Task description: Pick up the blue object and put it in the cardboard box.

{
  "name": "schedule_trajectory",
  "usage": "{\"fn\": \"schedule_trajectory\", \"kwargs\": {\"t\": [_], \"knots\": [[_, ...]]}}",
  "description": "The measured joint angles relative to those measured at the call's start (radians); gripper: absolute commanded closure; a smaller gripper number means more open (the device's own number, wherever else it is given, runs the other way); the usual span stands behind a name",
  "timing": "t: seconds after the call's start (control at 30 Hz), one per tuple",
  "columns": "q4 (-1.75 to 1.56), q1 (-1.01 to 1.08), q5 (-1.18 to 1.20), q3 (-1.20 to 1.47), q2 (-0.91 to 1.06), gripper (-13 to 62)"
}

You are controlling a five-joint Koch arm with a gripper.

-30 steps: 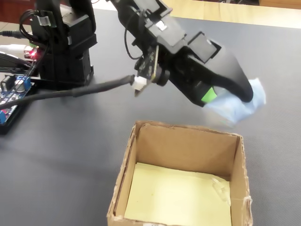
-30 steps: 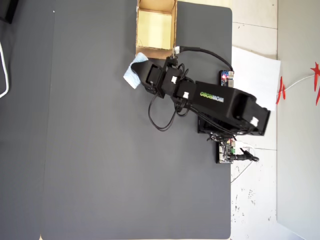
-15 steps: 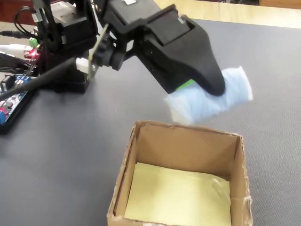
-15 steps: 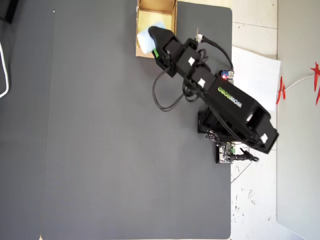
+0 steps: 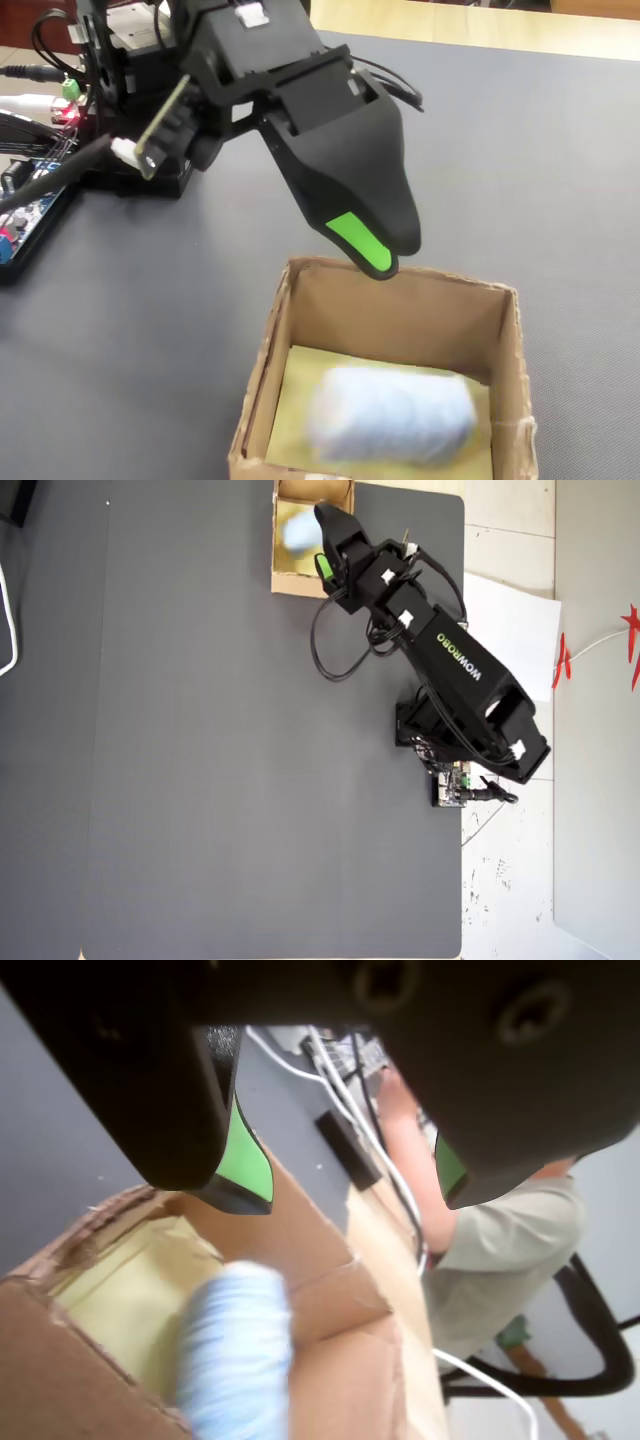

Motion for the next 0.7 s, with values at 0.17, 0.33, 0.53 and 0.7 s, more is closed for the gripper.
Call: {"fn": "schedule_trajectory", "kwargs": {"t": [0.17,0.33,0.53,0.7], "knots": [[-0.069,-0.006,0.055,0.021,0.015,17.0],[-0.206,-0.078,0.144,0.193,0.114,17.0],[-0.357,-0.244,0.222,0.383,0.262,15.4],[-0.371,-0.385,0.227,0.480,0.350,15.2]]}}
